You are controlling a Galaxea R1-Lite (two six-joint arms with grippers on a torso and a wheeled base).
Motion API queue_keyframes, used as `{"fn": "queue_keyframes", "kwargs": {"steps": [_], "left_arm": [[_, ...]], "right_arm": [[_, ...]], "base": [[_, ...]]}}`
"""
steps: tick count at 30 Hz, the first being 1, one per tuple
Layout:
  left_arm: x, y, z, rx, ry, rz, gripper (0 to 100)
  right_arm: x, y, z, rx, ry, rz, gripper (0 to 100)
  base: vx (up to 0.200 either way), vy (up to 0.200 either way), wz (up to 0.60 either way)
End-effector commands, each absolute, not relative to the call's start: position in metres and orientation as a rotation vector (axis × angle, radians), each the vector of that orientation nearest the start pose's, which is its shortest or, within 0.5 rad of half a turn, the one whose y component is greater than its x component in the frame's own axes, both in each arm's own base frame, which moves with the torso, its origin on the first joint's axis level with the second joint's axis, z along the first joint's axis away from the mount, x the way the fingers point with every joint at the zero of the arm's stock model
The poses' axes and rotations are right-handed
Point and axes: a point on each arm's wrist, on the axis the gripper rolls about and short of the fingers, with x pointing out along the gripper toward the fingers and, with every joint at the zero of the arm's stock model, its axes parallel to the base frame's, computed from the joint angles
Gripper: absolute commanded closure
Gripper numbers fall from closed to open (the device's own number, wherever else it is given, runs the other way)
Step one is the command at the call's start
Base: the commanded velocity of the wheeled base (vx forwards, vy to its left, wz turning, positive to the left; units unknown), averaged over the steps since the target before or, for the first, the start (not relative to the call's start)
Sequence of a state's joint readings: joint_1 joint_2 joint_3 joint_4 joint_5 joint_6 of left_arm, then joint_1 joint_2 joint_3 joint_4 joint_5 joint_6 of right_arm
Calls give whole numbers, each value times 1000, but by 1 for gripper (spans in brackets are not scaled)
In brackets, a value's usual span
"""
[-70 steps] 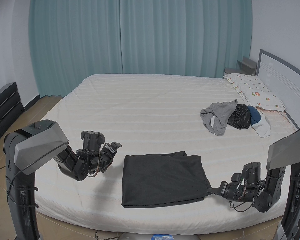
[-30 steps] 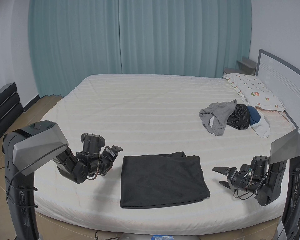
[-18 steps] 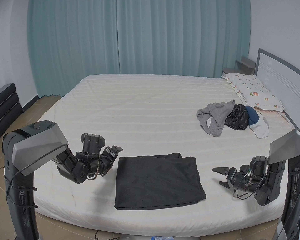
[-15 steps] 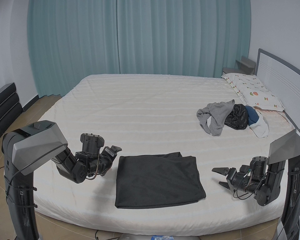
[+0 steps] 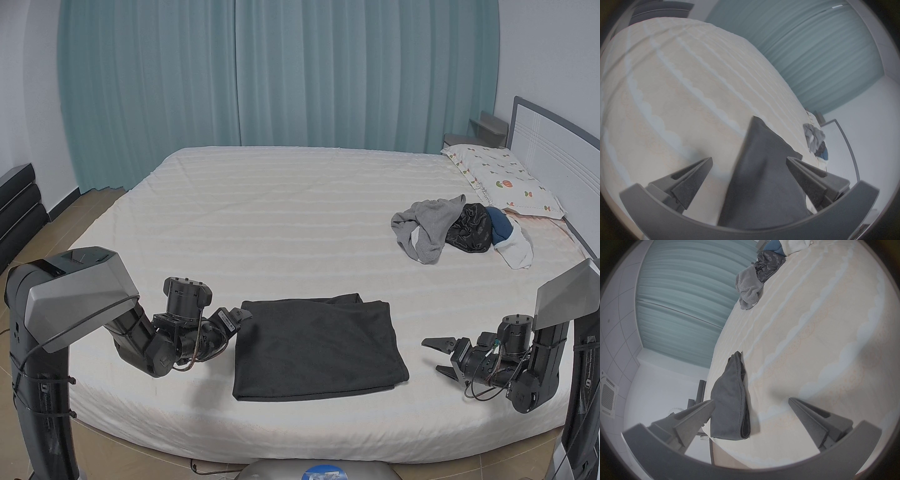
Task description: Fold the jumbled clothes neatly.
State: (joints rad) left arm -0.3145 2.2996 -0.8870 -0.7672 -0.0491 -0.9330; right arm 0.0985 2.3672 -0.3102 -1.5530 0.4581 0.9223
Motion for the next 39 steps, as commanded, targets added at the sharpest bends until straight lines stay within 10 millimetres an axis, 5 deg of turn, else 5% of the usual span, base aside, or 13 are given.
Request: {"fn": "queue_keyframes", "kwargs": {"steps": [1,26,27,39], "left_arm": [[361,-128,-3,-773,768,-91,0],[353,-142,-17,-657,802,-147,0],[353,-142,-17,-657,802,-147,100],[352,-141,-12,-740,793,-89,100]], "right_arm": [[286,39,-28,967,716,284,0],[287,40,-30,967,717,283,0],[287,40,-30,967,717,283,0],[286,40,-30,965,721,285,0]], "base": [[0,0,0],[0,0,0],[0,0,0],[0,0,0]]}}
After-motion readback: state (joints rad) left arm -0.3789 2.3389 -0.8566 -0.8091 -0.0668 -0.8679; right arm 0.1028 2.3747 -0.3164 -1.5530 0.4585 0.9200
